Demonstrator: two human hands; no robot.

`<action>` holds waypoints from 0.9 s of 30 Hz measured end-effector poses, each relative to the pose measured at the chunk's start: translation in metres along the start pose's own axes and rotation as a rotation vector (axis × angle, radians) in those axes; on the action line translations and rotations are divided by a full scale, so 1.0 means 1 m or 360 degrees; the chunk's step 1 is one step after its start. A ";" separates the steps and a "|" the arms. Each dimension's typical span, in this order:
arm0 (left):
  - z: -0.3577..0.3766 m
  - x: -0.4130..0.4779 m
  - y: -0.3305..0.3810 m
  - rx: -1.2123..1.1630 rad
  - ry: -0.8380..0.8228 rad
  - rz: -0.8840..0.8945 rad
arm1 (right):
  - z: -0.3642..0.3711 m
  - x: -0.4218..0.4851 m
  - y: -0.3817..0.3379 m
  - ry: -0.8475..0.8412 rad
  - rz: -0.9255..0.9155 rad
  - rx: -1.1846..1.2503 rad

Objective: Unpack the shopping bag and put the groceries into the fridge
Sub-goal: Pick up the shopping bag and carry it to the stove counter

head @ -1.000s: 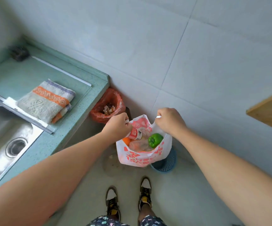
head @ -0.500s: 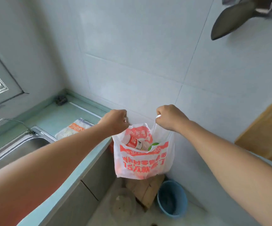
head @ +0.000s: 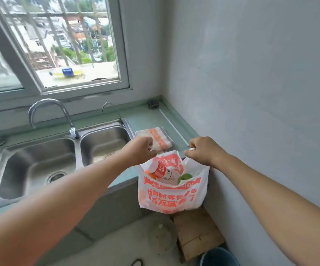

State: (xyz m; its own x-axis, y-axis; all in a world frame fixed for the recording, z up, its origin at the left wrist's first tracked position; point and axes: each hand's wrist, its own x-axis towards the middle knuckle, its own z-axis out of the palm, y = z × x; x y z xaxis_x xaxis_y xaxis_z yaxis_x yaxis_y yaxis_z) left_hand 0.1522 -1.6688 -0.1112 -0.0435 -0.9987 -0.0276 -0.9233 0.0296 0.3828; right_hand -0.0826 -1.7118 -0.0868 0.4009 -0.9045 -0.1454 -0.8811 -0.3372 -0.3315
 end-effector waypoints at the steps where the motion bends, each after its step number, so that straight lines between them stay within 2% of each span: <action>1: 0.004 -0.016 -0.013 -0.0045 0.0015 -0.0117 | 0.008 0.002 -0.011 -0.0039 -0.0086 -0.0016; 7: 0.005 -0.134 -0.079 -0.0146 0.0165 -0.0700 | 0.059 0.018 -0.098 -0.0187 -0.0556 -0.0075; 14: -0.029 -0.292 -0.142 -0.0135 0.0402 -0.1280 | 0.118 -0.008 -0.251 -0.0345 -0.1112 -0.0055; 22: -0.056 -0.523 -0.177 -0.0254 0.0711 -0.1907 | 0.196 -0.118 -0.453 -0.0404 -0.1789 -0.0143; 27: -0.071 -0.665 -0.193 -0.0207 0.0887 -0.2169 | 0.239 -0.216 -0.576 -0.0437 -0.1940 -0.0177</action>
State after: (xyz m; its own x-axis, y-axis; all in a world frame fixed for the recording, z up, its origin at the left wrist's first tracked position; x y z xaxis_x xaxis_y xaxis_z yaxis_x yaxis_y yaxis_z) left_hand 0.3861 -1.0133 -0.1010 0.9863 -0.1405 -0.0869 -0.0897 -0.8971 0.4325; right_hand 0.3985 -1.2601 -0.0878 0.9959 0.0905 0.0068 0.0882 -0.9472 -0.3084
